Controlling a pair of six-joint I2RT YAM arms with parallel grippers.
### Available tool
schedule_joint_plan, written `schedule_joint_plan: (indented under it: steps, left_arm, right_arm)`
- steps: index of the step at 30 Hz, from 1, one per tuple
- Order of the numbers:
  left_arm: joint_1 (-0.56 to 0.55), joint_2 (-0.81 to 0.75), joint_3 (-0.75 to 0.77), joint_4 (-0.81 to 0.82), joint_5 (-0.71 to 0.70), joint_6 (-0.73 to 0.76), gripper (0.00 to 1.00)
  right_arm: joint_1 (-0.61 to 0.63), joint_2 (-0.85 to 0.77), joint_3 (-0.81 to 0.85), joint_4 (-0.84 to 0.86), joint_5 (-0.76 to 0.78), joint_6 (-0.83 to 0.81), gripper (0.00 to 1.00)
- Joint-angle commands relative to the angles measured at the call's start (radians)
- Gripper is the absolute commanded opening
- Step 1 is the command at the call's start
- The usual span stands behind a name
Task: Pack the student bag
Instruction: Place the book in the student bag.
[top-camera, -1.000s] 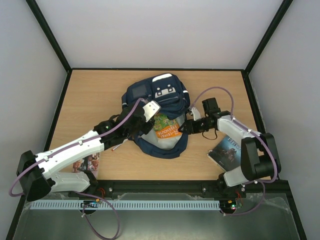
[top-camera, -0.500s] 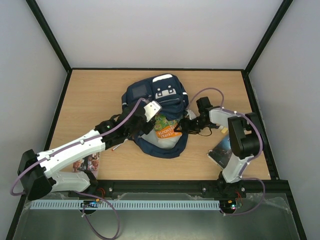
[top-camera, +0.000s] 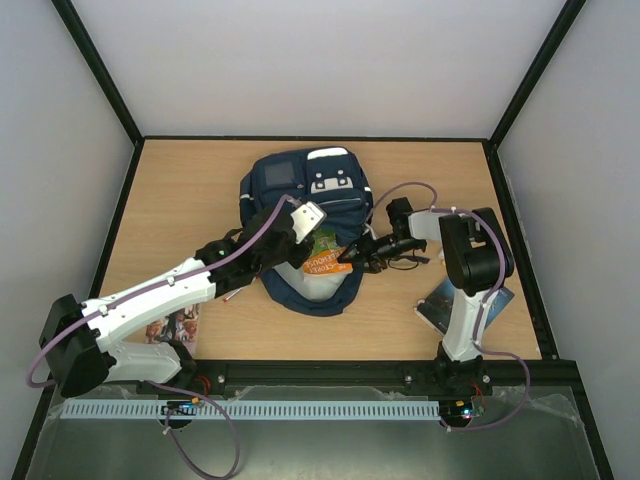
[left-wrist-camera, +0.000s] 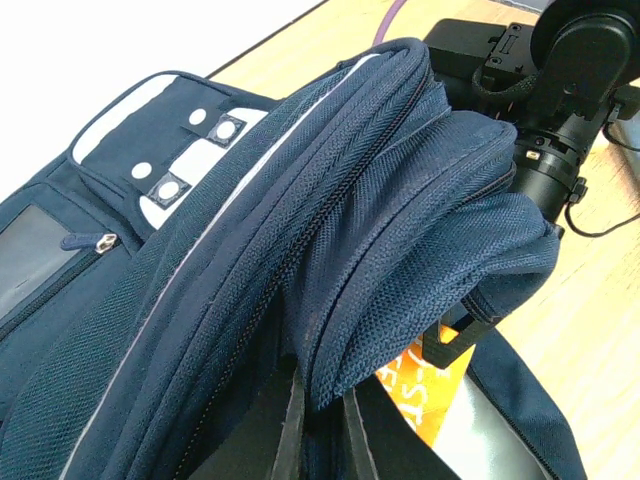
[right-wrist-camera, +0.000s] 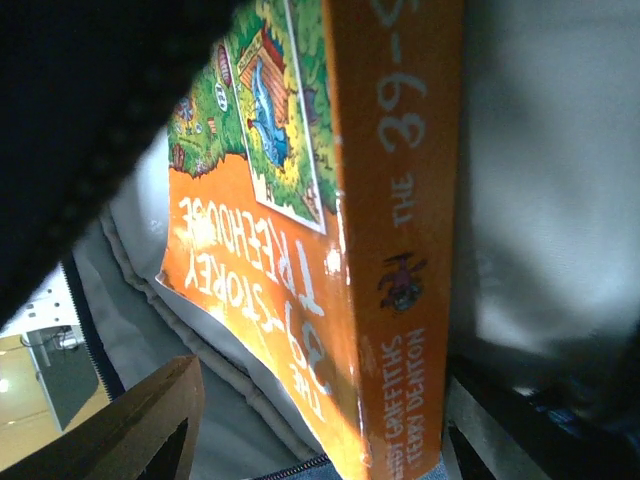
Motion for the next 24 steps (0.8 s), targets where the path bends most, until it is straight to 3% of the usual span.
schedule_joint_plan:
  steps: [1,5,12,20,24]
  left_arm:
    - [-0.008,-0.025,0.013,0.163,0.062,-0.027,0.02]
    - [-0.011,-0.027,0.01,0.17,0.062,-0.035,0.02]
    - [-0.015,-0.021,0.007,0.166,0.048,-0.043,0.02]
    - [-0.017,-0.006,0.029,0.133,0.034,-0.031,0.02]
    - [-0.017,-0.013,0.043,0.119,0.006,-0.022,0.02]
  right_arm:
    - [0.03,-0.048,-0.01,-0.038,0.029,0.03,0.64]
    - [0.036,-0.093,-0.053,0.014,-0.024,0.049,0.62]
    - [0.084,-0.013,-0.006,0.026,-0.141,0.065,0.54]
    - [0.091,0.016,0.006,0.15,-0.063,0.257,0.29]
    - [0.091,0.017,-0.005,0.16,-0.078,0.265,0.07]
